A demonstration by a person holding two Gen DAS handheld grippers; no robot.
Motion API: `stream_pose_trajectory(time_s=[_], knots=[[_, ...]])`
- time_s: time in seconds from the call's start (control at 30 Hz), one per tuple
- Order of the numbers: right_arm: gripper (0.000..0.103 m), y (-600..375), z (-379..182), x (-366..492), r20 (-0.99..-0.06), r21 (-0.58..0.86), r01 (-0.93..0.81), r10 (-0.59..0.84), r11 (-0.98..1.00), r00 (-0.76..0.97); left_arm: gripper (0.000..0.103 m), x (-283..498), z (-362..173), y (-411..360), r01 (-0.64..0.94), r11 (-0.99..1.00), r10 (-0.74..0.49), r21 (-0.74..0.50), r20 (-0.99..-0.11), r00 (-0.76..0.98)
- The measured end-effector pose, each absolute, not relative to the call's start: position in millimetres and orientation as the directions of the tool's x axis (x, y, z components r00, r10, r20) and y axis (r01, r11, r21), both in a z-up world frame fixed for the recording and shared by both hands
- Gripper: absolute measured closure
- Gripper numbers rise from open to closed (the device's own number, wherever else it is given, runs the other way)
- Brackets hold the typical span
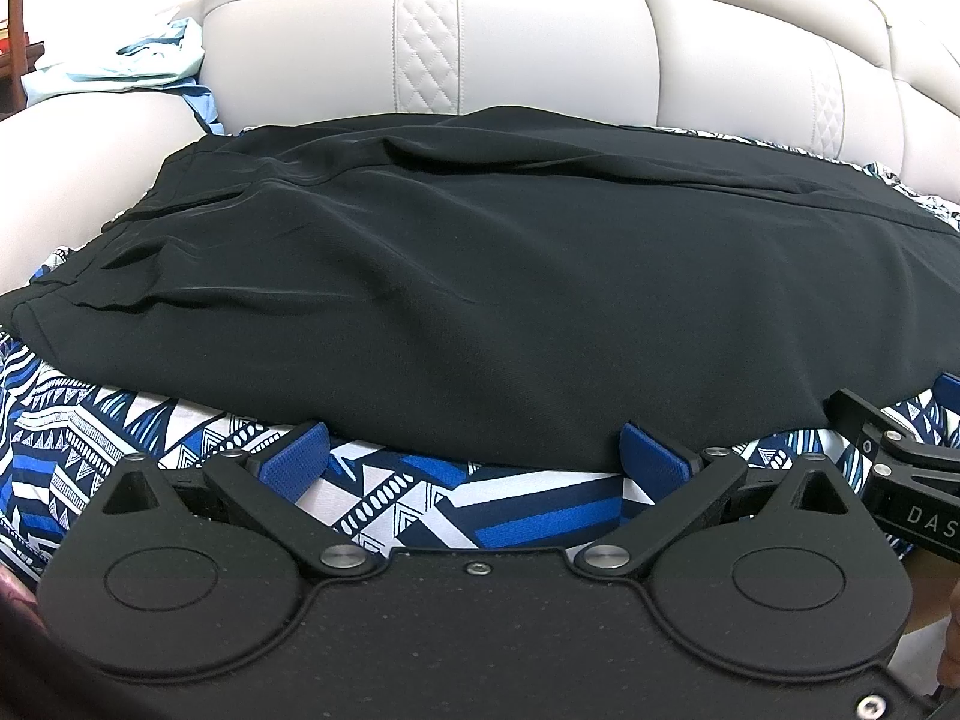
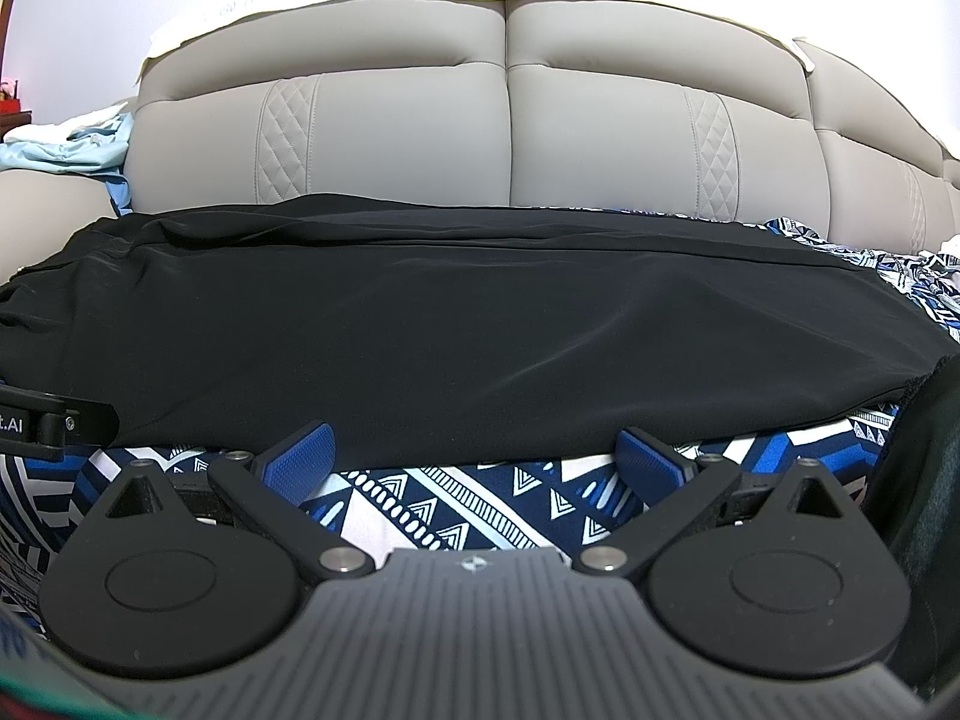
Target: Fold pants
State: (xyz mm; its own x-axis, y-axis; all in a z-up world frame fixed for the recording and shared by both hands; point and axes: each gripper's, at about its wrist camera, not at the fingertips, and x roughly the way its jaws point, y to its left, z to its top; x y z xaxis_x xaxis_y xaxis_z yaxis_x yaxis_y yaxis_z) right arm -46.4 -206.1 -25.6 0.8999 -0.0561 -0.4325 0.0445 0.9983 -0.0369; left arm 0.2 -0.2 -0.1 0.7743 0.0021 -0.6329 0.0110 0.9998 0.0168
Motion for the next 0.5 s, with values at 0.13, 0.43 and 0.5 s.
stream_pose_trajectory(time_s=[0.13,0.43,0.5], knots=[[0.000,-206.1,-25.7,-46.3,-0.432,-0.037,0.045,-0.056,0.998,0.900,0.000,0.1,-0.1,-0.2,0.011,1.000,0.002,0.017,-0.633,0.774],[0.000,-205.7,-26.7,-46.6,-0.431,-0.037,0.045,-0.056,0.998,0.900,0.000,0.2,-0.1,-0.2,0.011,1.000,0.002,0.017,-0.632,0.775],[0.000,-205.6,-27.1,-46.8,-0.431,-0.037,0.045,-0.057,0.998,0.900,0.000,0.1,-0.1,-0.3,0.011,1.000,0.002,0.017,-0.632,0.775]])
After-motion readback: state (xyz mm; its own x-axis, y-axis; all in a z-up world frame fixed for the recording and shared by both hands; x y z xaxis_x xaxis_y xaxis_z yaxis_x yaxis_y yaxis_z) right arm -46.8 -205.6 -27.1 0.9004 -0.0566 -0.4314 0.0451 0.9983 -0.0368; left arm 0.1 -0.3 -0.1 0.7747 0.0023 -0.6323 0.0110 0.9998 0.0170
